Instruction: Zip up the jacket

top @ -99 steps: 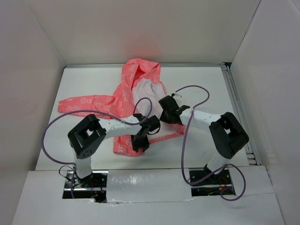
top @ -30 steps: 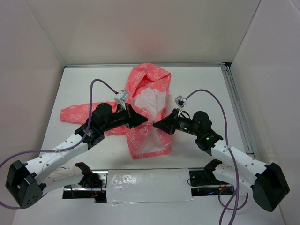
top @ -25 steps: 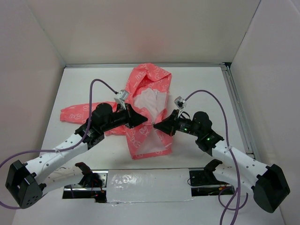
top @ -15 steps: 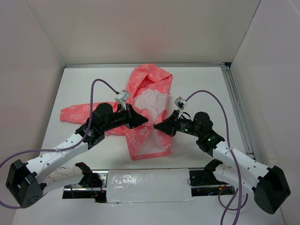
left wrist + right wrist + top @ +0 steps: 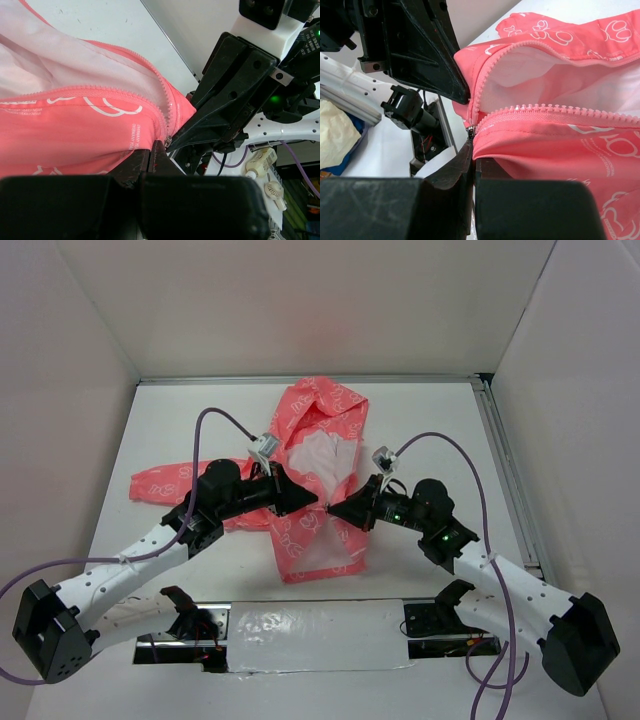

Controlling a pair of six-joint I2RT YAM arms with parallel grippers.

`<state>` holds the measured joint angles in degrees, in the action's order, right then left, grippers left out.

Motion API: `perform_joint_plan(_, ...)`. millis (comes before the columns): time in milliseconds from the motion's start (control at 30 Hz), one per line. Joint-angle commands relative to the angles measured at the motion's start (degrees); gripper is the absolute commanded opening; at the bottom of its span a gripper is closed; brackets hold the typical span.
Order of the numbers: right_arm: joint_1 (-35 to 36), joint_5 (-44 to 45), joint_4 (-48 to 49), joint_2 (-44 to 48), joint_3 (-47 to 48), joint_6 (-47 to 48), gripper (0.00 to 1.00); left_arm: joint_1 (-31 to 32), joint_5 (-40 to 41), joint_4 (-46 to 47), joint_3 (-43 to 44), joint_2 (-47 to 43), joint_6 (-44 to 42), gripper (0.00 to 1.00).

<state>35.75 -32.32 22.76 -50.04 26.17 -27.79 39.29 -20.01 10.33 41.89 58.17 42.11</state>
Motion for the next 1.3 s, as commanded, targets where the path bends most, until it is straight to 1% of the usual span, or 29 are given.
perform_joint_plan(0, 0.6, -0.1, 5.0, 1.7, -0.4, -0.8, 0.00, 0.0, -2.5, 3.9, 1.0, -0.3, -1.2, 0.00)
perform_joint_plan(300, 0.3, 0.5, 6.3, 2.2, -0.8, -0.7, 0.00, 0.0, -7.3, 4.7, 0.6, 1.0, -1.8, 0.00)
perform_joint_plan(533, -0.1, 0.0, 6.5, 4.3, -1.2, -0.2, 0.00, -1.0, -7.9, 1.5, 1.2, 2.4, -3.3, 0.00)
perform_joint_plan(767, -0.2, -0.4, 6.4, 5.8, -1.8, -0.2, 0.00, -2.2, -10.0, 2.0, 1.5, 2.6, -3.3, 0.00)
perform_joint_plan(900, -0.3, -0.1, 6.3, 4.5, -1.6, -0.2, 0.00, -2.3, -13.0, 3.3, 1.3, 2.5, -3.9, 0.00)
perform_joint_plan(1133, -0.6, 0.4, 5.5, 2.9, -0.4, -0.1, 0.00, -2.2, -14.2, 4.8, -0.1, 0.8, -4.5, 0.00)
perform_joint_plan(1267, -0.7, -0.1, 6.2, 3.2, -0.5, -0.1, 0.00, -2.2, -16.3, 4.3, 0.7, 2.1, -5.9, 0.00)
